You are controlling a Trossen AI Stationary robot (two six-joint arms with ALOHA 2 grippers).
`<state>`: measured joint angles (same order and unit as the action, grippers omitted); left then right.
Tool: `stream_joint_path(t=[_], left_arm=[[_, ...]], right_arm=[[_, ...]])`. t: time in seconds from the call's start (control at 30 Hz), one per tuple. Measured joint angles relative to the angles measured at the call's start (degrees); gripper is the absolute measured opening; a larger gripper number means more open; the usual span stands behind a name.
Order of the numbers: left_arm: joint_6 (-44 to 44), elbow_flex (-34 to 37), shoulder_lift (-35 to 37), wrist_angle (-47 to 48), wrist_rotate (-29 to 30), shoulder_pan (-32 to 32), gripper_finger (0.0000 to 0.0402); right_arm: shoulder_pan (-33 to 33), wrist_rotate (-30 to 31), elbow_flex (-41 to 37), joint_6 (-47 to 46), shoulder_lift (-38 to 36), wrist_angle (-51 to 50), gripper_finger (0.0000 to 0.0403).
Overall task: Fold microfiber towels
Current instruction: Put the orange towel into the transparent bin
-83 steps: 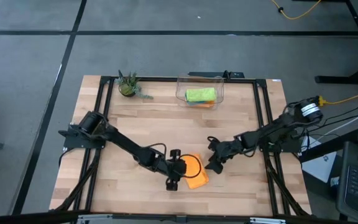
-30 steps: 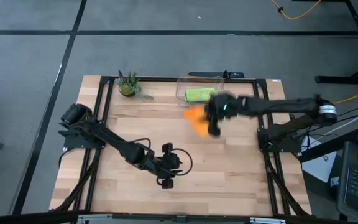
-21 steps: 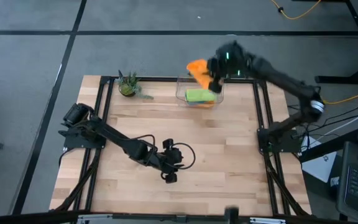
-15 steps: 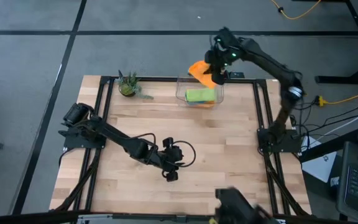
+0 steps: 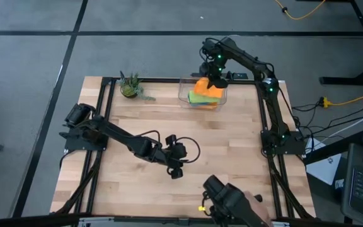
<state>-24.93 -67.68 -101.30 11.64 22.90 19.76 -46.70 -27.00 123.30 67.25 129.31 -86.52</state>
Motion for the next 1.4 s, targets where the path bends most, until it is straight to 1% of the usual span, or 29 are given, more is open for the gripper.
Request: stream_joint_path(t=[0.07,0.17,0.27,0.33,0.5,0.63,0.7,0.8,0.97,1.03,1.1,1.2,1.4], left_arm=[[0.35,0.02,0.0,0.0,0.0,-0.39,0.0146],[1.61,0.0,0.0,0.0,-0.02,-0.95,0.0146],[1.66,0.0,0.0,0.0,0.0,-1.53,0.0146],[1.66,0.02,0.0,0.0,0.0,-1.74,0.0146],[1.61,0.0,0.0,0.01,0.0,-1.74,0.0146],[1.55,0.0,0.0,0.31,0.0,-1.5,0.0146],[1.55,0.0,0.0,0.81,0.0,-1.35,0.0146],[1.5,0.0,0.0,1.95,0.01,-1.0,0.0146],[1.42,0.0,0.0,3.17,-0.02,-0.78,0.0146],[1.42,0.0,0.0,3.15,0.0,-0.84,0.0146],[1.39,0.0,0.0,3.17,0.02,-0.85,0.0146],[1.38,0.0,0.0,3.15,0.0,-0.85,0.0146],[1.38,0.0,0.0,3.15,0.0,-0.85,0.0146]], right_arm=[[0.27,-0.19,0.05,2.12,0.39,-0.6,0.0017],[1.12,-0.34,0.03,2.51,0.71,-1.12,0.0017],[1.99,-2.48,0.04,3.9,0.56,-1.43,0.0017],[2.47,-2.82,0.02,4.81,0.58,-1.29,0.0017],[3.74,-2.3,-1.73,4.89,0.86,2.25,0.0023],[4.39,-1.55,-3.22,1.7,0.87,7.03,0.0054],[4.71,1.16,-3.73,0.27,0.87,9.61,0.0064],[4.95,4.53,-3.84,-4.19,0.88,10.48,0.007],[5.41,4.98,-3.84,-8.32,0.88,10.44,0.0075],[5.62,6.81,-3.84,-8.88,0.88,10.06,0.0081],[5.84,10.64,-3.84,-10.42,0.88,9.52,0.0096],[6.23,13.68,-3.84,-11.68,0.88,8.99,0.0133],[7.36,13.94,-3.45,-13.3,0.88,8.61,0.022]])
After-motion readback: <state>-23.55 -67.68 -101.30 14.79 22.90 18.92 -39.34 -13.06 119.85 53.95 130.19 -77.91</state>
